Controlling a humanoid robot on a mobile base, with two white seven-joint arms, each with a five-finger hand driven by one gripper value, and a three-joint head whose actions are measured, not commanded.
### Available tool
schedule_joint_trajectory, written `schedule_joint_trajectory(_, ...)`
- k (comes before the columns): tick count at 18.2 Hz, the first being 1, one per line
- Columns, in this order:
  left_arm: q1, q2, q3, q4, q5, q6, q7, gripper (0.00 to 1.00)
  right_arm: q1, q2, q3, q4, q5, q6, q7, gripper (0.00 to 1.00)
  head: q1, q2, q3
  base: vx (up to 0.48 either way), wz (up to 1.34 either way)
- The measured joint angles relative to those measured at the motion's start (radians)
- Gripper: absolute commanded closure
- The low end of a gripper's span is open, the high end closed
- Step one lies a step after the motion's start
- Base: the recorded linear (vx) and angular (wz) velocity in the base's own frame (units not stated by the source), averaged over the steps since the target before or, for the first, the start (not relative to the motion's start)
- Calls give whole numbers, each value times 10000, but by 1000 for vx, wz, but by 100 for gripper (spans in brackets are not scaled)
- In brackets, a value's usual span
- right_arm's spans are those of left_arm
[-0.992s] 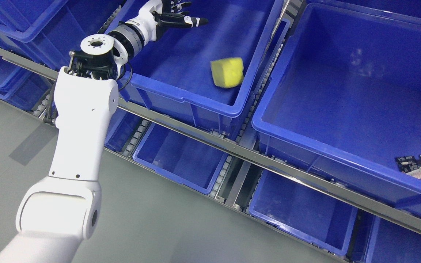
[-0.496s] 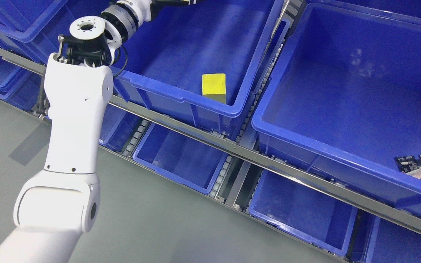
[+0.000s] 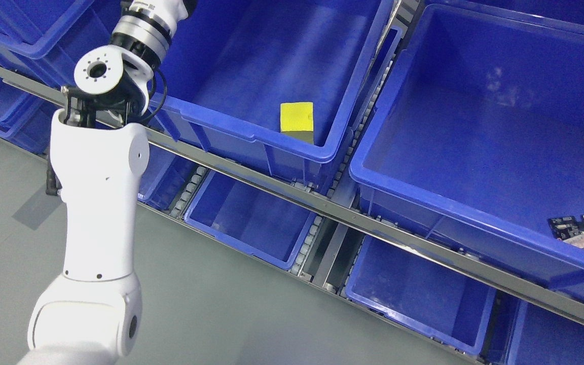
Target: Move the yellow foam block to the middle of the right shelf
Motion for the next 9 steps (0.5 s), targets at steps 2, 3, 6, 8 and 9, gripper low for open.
schedule_joint_trajectory(2,432,50,34,-413,28,-344,-77,0,0,0,0,0,0,1,0,0,0,0,0,0,0)
schedule_joint_trajectory(3,647,111,70,-612,41,-490,-174,0,1,0,0,0,0,3,0,0,0,0,0,0,0)
schedule_joint_trajectory(6,1167,215,228,-1055,61,-724,-553,0,0,0,0,0,0,27,0,0,0,0,0,0,0)
schedule_joint_trajectory(8,1580,178,308,-1303,67,-790,-693,0,1,0,0,0,0,35,0,0,0,0,0,0,0)
schedule_joint_trajectory(9,1780,161,340,-1399,69,-802,-730,0,1,0,0,0,0,36,0,0,0,0,0,0,0)
